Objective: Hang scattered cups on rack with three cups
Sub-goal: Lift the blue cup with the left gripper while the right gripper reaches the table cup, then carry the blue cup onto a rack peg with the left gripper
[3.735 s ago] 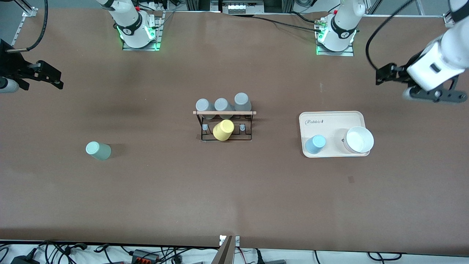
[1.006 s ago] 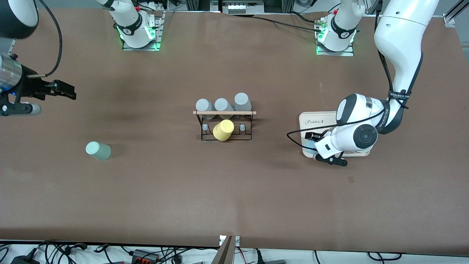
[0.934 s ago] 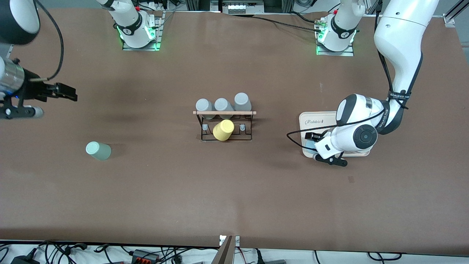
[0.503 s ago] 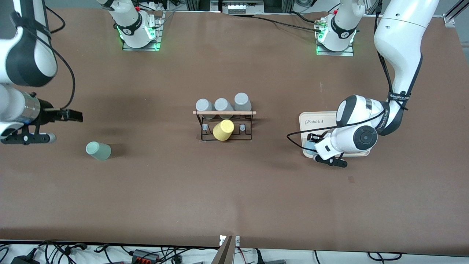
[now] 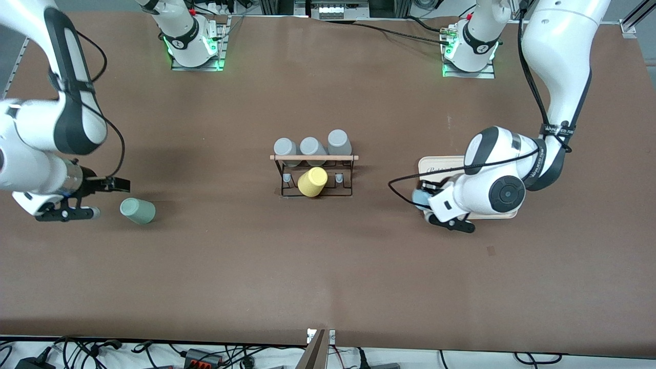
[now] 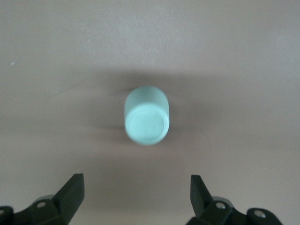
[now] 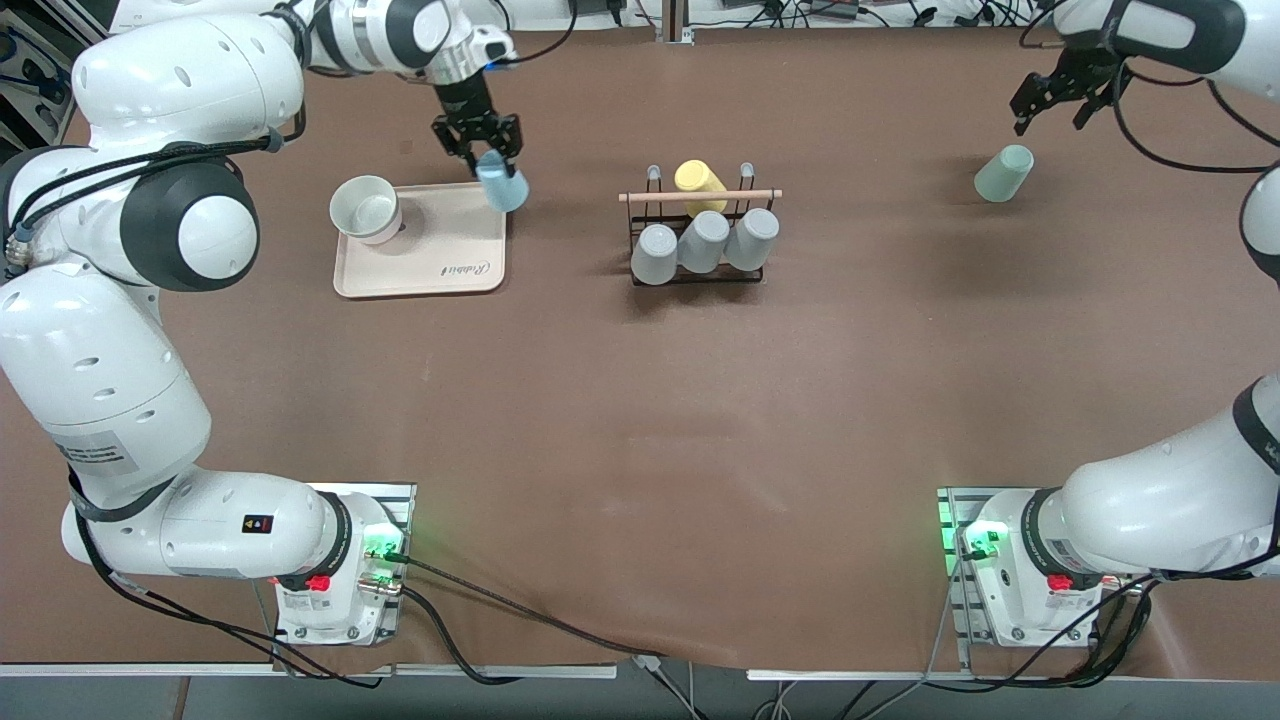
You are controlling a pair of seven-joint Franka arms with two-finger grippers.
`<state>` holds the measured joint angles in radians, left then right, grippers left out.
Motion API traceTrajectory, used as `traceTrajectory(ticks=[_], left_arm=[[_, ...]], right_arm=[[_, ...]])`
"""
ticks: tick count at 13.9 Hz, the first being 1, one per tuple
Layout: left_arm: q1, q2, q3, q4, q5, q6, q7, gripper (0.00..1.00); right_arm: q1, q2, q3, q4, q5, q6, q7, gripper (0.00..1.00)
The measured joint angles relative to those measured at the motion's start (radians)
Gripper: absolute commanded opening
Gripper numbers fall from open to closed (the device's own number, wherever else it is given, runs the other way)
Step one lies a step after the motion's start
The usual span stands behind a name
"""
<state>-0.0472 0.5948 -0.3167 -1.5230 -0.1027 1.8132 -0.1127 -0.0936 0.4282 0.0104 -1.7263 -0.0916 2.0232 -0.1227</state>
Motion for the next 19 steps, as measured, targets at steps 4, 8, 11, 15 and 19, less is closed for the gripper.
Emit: traceTrajectory(ticks=[4, 8, 11, 15, 19], left_arm=[[-0.043, -0.002, -0.111, 0.104, -0.040, -0.083, -0.069, 0.08], [-0.161, -0.005, -0.151, 0.152, -0.010, -0.099, -0.297, 0.08], [-0.180, -0.010, -0.141, 0.162, 0.003, -0.107, -0.335, 0.08], [-0.205, 0.007, -0.149, 0.200, -0.030, -0.060, -0.335, 0.08], [-0.216, 0.044, -0.149, 0.230, -0.030, -0.055, -0.335, 0.08]], right_arm=[[-0.012, 0.067, 0.000, -0.002, 0.000, 0.102, -0.013, 1.00], [-0.016, 0.104, 0.000, -0.052, 0.000, 0.237, -0.014, 1.00], [-0.018, 0.117, 0.000, -0.083, 0.000, 0.268, -0.014, 1.00], [-0.019, 0.118, 0.000, -0.084, 0.000, 0.268, -0.014, 1.00], [-0.019, 0.117, 0.000, -0.084, 0.000, 0.268, -0.014, 0.77]])
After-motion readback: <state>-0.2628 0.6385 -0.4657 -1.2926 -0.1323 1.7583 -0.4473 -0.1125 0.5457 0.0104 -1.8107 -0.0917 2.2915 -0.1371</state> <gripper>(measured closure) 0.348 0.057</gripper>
